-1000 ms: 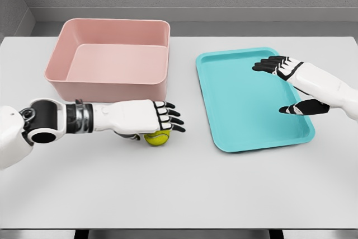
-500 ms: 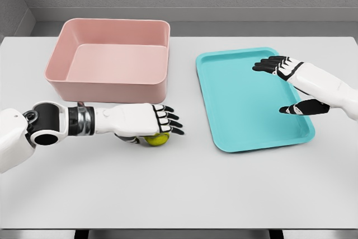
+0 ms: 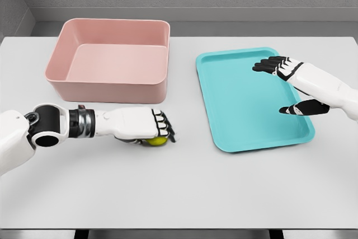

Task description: Put the tennis from the blue tray into the pink basket with both arms

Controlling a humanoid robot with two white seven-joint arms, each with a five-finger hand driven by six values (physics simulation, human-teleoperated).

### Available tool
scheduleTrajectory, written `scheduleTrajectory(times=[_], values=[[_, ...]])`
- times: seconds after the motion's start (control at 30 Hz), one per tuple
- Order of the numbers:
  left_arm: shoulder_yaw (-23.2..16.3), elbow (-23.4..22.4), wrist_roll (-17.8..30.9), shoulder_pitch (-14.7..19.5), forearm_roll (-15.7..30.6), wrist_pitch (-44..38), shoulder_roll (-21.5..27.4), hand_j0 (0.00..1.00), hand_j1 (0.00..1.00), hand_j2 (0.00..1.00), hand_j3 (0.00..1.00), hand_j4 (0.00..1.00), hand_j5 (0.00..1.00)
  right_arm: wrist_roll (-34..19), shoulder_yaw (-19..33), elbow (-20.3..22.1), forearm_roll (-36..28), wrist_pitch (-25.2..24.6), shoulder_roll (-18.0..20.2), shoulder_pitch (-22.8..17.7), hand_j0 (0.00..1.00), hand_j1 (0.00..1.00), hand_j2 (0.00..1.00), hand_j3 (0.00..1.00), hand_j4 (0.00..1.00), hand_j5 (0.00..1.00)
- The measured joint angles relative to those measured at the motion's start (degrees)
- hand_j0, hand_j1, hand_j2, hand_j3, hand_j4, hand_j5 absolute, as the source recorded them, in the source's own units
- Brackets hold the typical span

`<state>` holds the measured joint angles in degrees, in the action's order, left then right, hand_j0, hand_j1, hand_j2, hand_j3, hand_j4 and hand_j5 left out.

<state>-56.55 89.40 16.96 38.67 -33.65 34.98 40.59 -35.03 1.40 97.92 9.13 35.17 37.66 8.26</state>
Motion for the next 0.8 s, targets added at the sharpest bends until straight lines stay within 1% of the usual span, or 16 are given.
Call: scheduleTrajectory(times=[0.03,0.13,0.43,0.67,0.8], values=[[0.0,0.0,0.1,0.0,0.1,0.0,0.0,0.58,0.58,0.58,0.58,0.58,0.58,0.0,0.0,0.0,0.0,0.0,0.0,0.0,1.0,1.0,1.0,1.0,1.0,1.0],[0.0,-0.1,0.4,0.0,0.3,0.0,0.1,0.55,0.55,0.55,0.55,0.55,0.55,0.0,0.0,0.0,0.0,0.0,0.0,0.0,1.0,1.0,1.0,1.0,1.0,1.0],[0.1,0.2,0.7,0.5,0.4,0.1,0.3,0.55,0.55,0.55,0.55,0.55,0.55,0.0,0.0,0.0,0.0,0.0,0.0,-0.2,1.0,1.0,1.0,1.0,1.0,1.0],[0.3,1.7,0.7,2.4,2.9,0.1,1.3,0.56,0.56,0.56,0.56,0.56,0.56,0.0,0.0,0.0,0.0,0.0,0.0,-0.2,1.0,1.0,1.0,1.0,1.0,1.0],[0.6,3.1,0.7,3.3,5.0,0.1,2.9,0.56,0.56,0.56,0.56,0.56,0.56,0.0,0.0,0.0,0.0,0.0,0.0,-0.2,1.0,1.0,1.0,1.0,1.0,1.0]])
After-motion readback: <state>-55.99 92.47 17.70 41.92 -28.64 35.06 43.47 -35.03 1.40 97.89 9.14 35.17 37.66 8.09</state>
